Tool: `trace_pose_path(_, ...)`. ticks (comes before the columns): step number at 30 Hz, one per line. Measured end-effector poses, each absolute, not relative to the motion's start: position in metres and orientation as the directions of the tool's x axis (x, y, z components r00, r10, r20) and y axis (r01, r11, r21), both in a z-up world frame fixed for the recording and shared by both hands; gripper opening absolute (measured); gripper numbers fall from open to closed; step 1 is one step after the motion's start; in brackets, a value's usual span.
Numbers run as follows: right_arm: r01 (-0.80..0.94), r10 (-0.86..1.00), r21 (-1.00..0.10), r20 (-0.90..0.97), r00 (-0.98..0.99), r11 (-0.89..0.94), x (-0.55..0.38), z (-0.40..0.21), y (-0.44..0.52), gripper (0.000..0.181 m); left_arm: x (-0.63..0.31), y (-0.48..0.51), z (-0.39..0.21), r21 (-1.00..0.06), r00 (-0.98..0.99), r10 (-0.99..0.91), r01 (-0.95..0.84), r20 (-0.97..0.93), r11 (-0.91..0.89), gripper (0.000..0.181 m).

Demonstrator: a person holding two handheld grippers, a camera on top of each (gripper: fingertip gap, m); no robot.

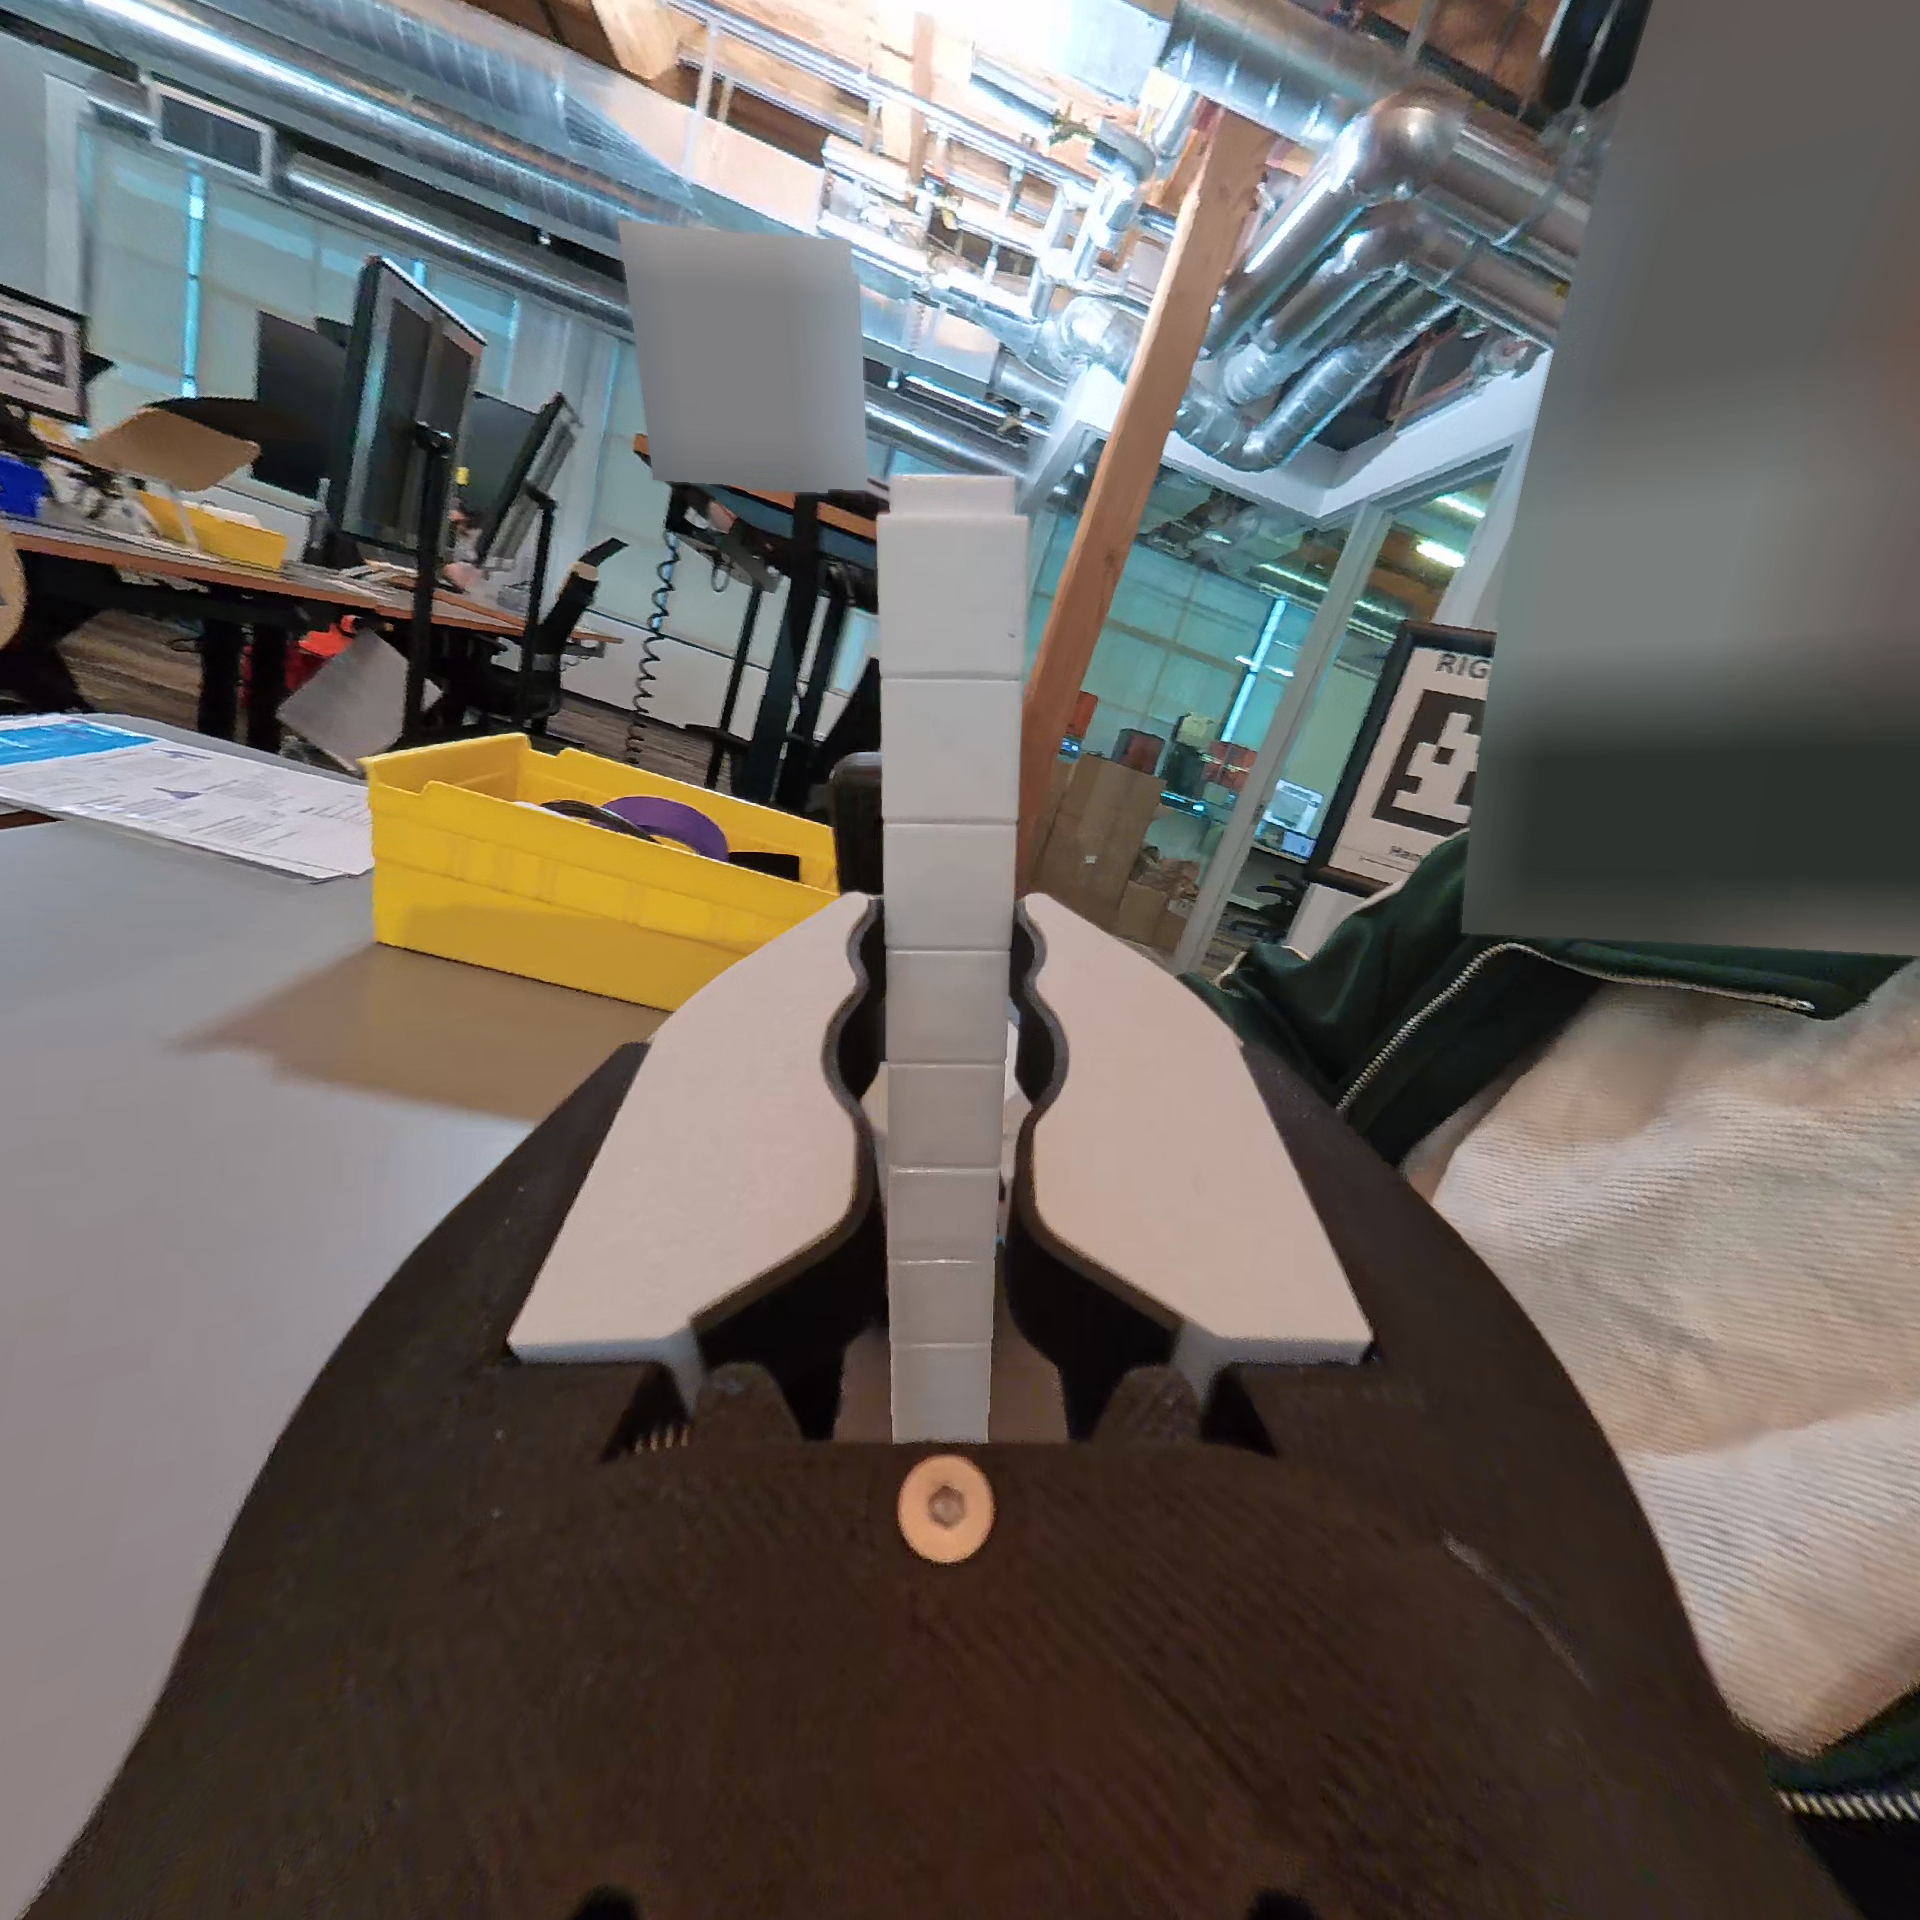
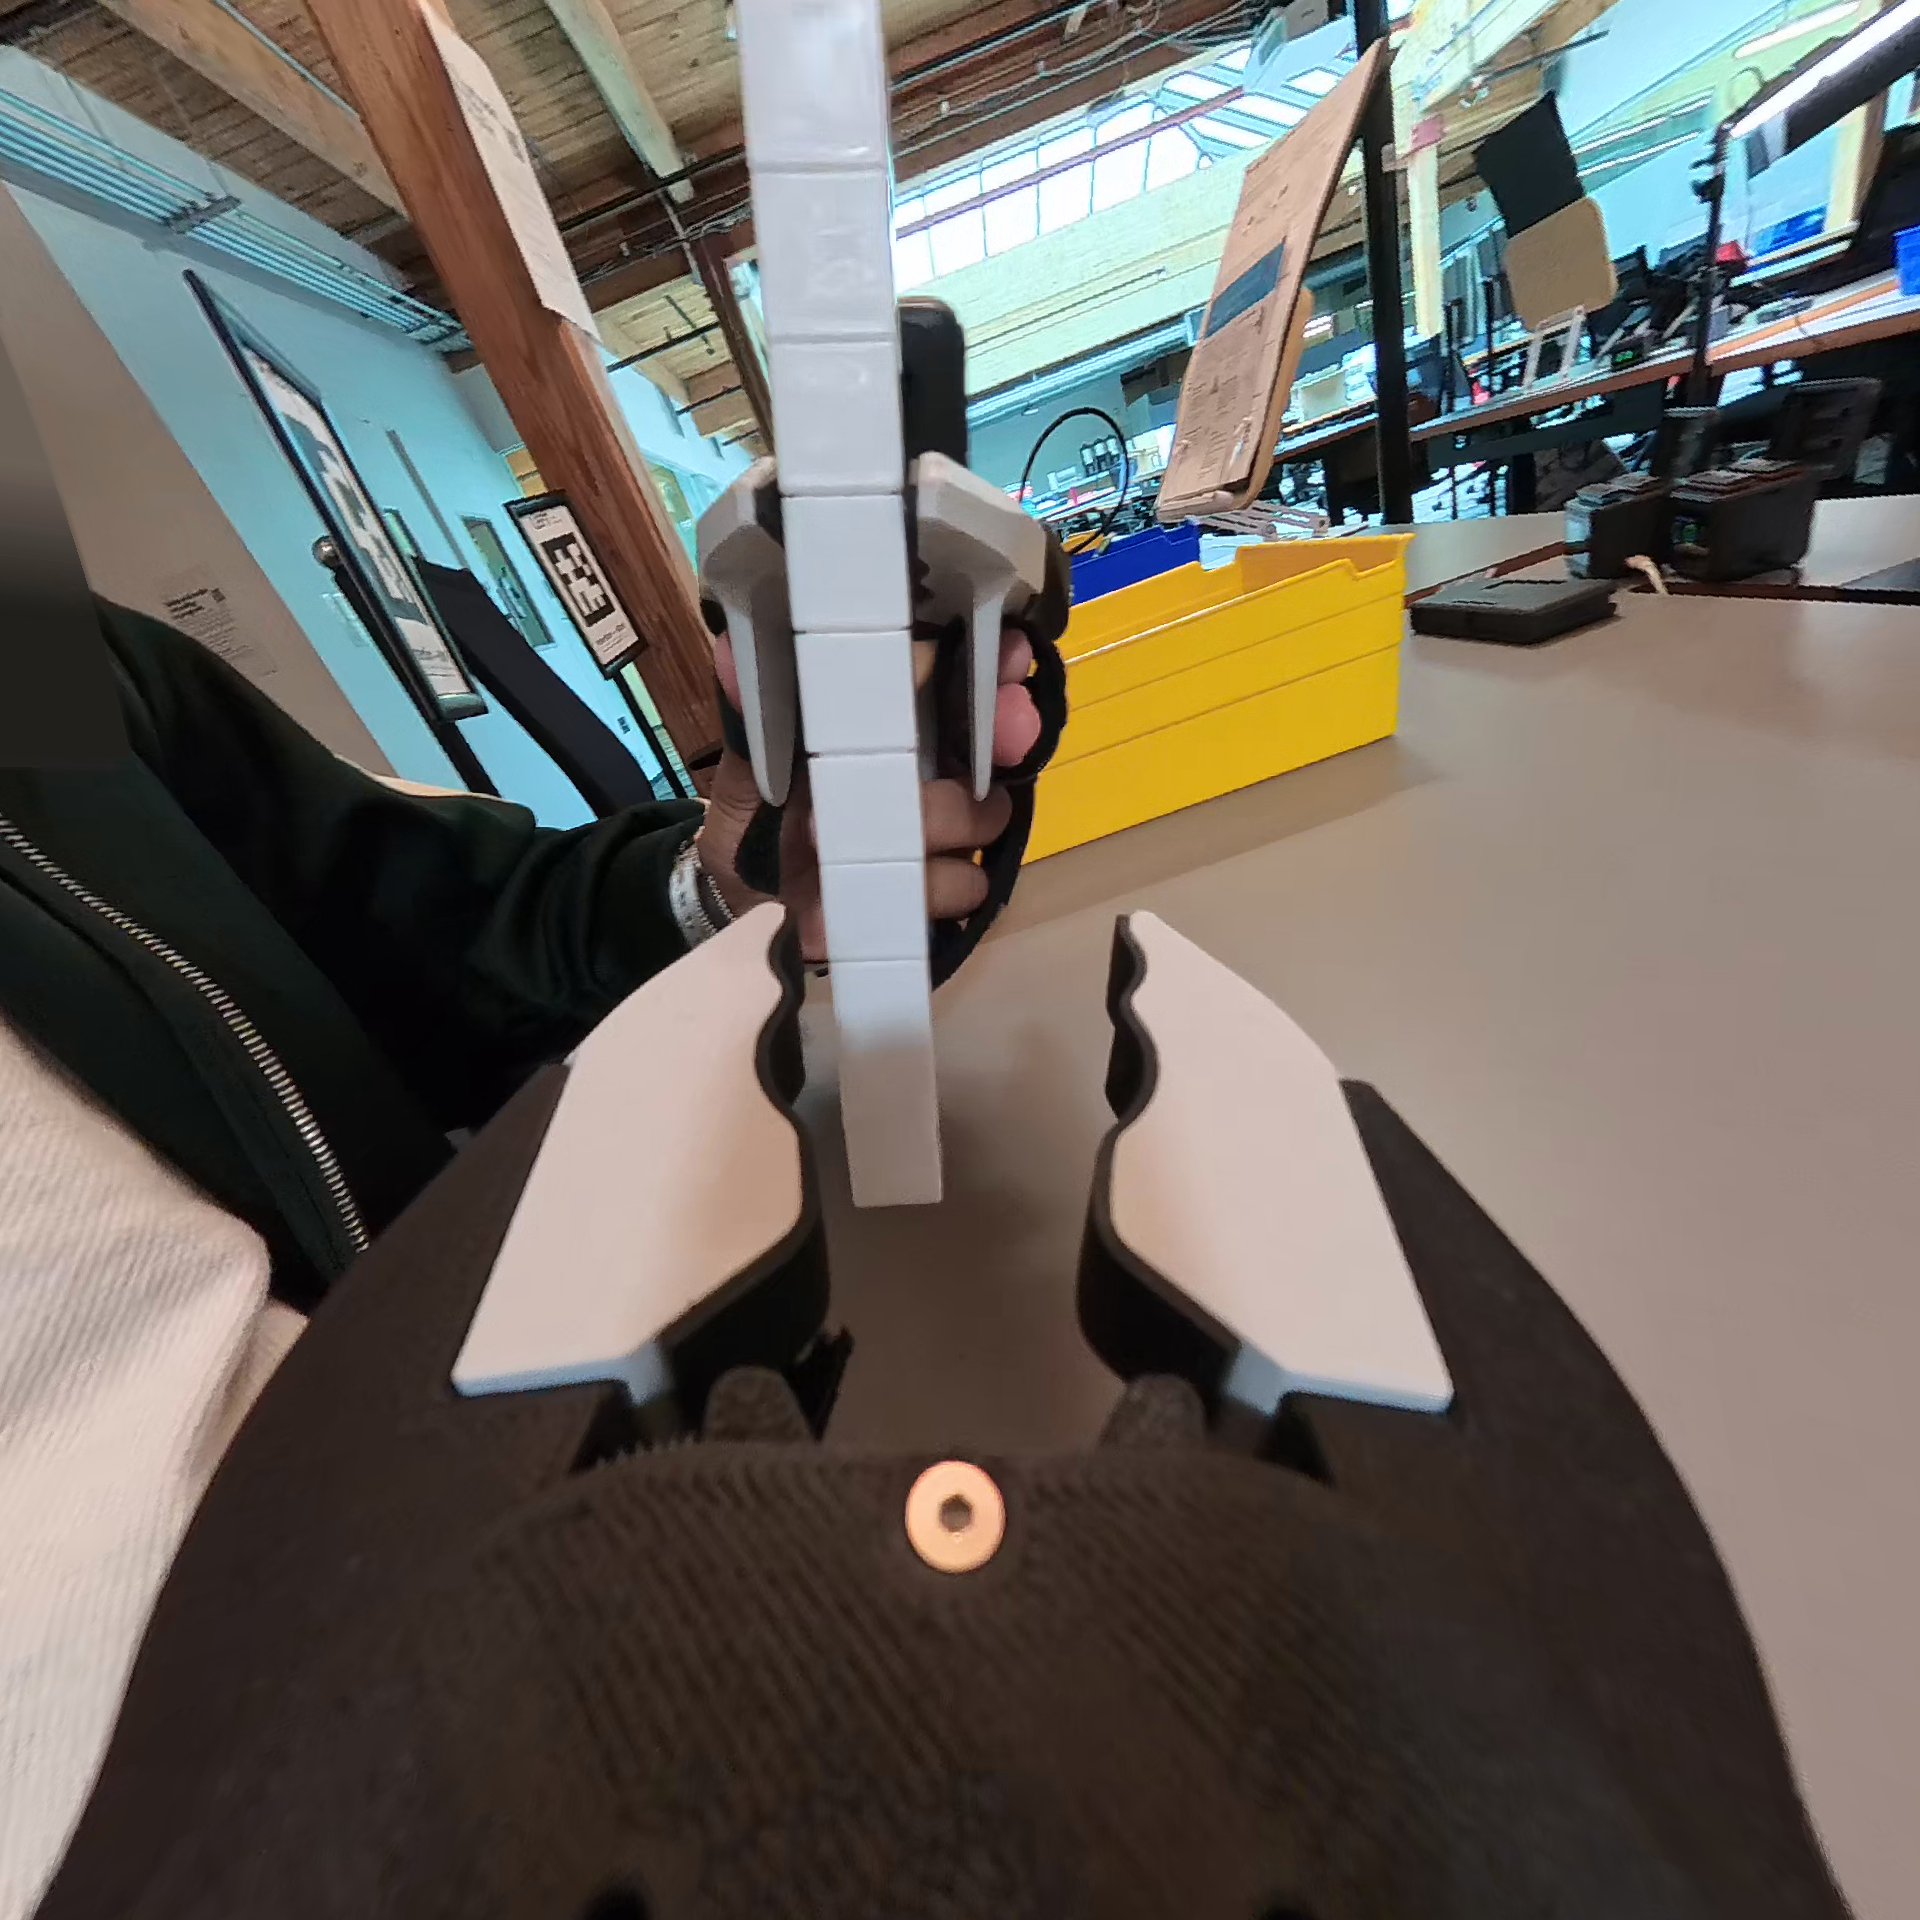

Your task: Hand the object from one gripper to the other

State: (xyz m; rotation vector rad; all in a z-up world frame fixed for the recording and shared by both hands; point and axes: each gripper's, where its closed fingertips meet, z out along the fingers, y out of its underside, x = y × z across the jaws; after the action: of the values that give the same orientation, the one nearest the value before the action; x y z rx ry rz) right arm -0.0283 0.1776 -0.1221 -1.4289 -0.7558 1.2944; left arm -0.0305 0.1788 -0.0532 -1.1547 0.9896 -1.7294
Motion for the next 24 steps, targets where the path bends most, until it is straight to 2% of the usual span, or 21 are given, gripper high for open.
trace_pose_path(4, -0.183, 0.931, -0.939, -0.322, 0.173, -0.291, -0.03, -0.119, 0.171, 0.055, -0.03, 0.172, -0.053, -0.912, -0.301, -0.906, 0.191, 0.299, -0.364, 0.022)
trace_pose_path(10, -0.162, 0.915, -0.901, -0.396, -0.075, -0.403, -0.043, -0.114, 0.141, 0.049, -0.035, 0.146, -0.044, -0.884, -0.511, -0.804, 0.162, 0.305, -0.438, 0.022)
trace_pose_path(16, -0.113, 0.783, -0.816, -0.493, -0.379, -0.568, -0.052, -0.103, 0.105, 0.049, -0.04, 0.119, -0.038, -0.836, -0.707, -0.627, 0.092, 0.328, -0.54, 0.022)
trace_pose_path(24, -0.048, 0.639, -0.753, -0.521, -0.566, -0.656, -0.059, -0.094, 0.081, 0.04, -0.042, 0.106, -0.032, -0.807, -0.778, -0.54, 0.074, 0.32, -0.586, 0.022)
